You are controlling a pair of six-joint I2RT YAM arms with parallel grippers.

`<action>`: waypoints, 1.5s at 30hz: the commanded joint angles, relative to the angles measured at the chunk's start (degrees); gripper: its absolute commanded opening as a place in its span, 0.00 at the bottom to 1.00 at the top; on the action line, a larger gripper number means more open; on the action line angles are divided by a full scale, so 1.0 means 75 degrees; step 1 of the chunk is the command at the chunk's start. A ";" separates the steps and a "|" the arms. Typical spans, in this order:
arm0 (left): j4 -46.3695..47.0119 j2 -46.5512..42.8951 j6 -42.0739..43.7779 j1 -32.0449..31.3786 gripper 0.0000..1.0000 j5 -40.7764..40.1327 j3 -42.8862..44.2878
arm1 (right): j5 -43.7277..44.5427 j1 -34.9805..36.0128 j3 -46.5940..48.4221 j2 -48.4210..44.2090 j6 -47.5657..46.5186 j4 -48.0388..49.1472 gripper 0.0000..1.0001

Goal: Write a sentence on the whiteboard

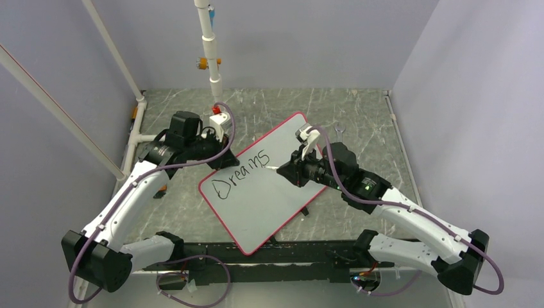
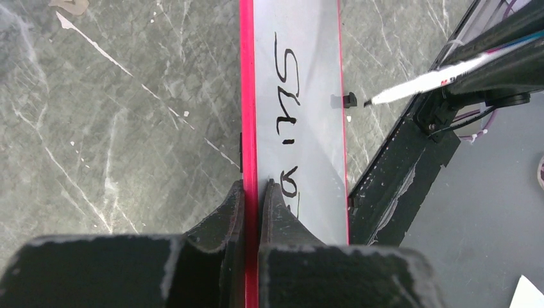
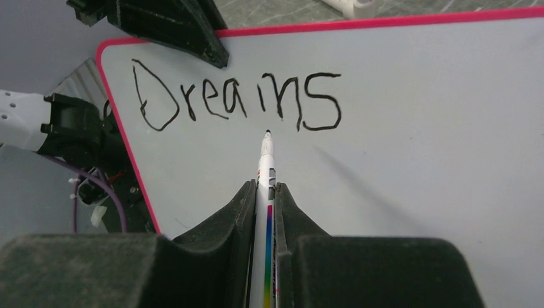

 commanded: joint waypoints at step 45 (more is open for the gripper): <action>0.0612 -0.0904 0.0198 -0.0196 0.00 -0.2051 -0.0755 | 0.0046 0.3377 0.0205 0.2291 -0.0612 0.1908 0.00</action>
